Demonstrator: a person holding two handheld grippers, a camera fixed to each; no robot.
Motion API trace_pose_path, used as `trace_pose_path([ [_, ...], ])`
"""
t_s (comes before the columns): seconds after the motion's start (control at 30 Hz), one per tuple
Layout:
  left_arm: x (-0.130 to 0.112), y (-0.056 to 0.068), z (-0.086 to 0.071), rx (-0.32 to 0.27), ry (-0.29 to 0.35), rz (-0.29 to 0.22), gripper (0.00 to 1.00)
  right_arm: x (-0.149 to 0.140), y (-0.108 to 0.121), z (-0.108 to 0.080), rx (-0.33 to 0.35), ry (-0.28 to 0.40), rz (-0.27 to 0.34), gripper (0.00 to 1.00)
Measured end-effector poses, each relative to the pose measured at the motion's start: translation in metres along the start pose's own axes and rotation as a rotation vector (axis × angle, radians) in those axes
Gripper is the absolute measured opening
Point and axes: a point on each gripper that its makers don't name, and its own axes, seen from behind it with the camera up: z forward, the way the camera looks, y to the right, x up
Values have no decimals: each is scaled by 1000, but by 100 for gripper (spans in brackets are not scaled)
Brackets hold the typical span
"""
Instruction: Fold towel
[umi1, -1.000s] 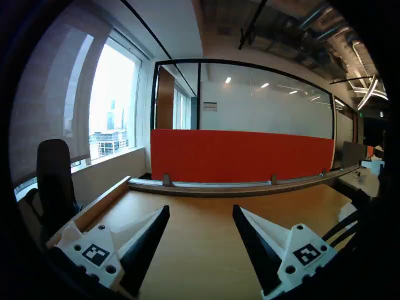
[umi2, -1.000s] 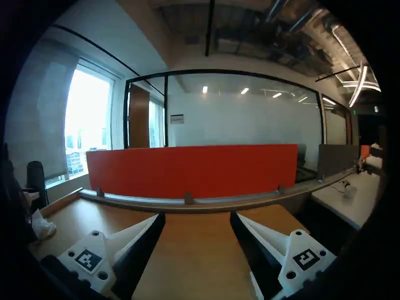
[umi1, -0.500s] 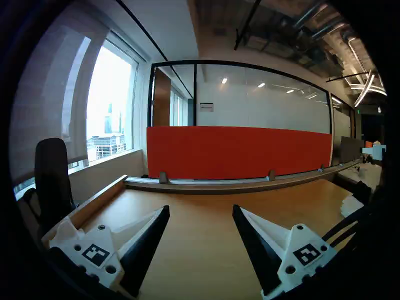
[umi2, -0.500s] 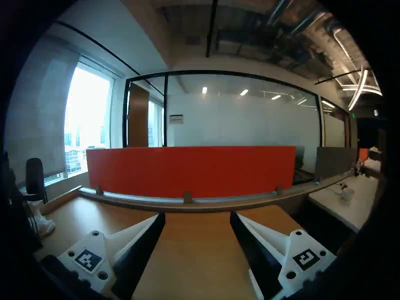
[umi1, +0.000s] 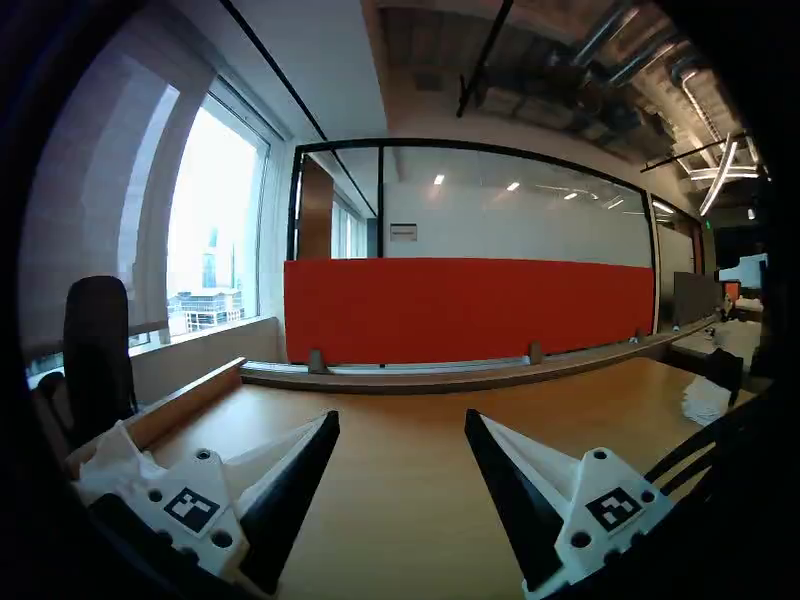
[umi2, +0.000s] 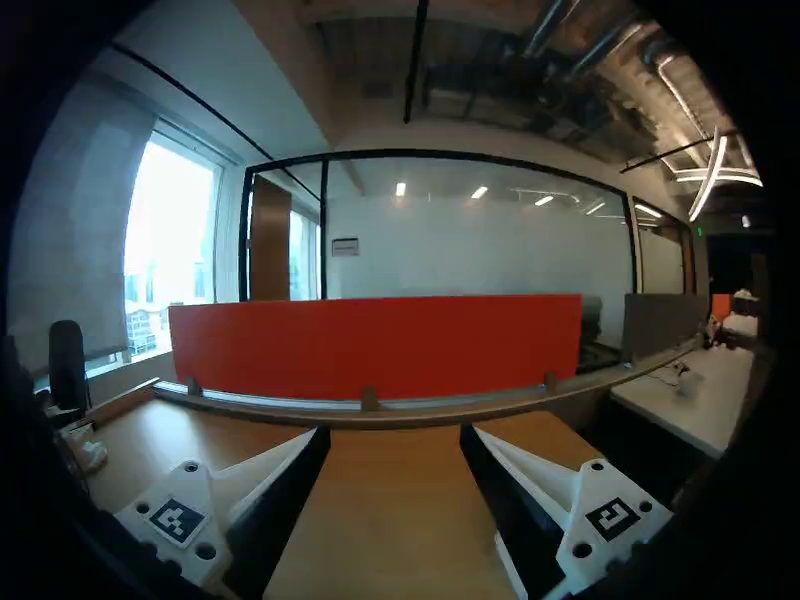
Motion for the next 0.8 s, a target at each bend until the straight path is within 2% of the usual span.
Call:
trace_pose_path([
  [0.3, -17, 2, -4, 11, 42, 5, 93, -14, -10, 0, 17, 4, -3, 100],
  [0.6, -44, -4, -7, 43, 51, 28, 93, -34, -16, 5, 25, -11, -32, 100],
  [0.8, -57, -7, -7, 51, 56, 12, 93, -42, -21, 9, 33, -12, -33, 100],
])
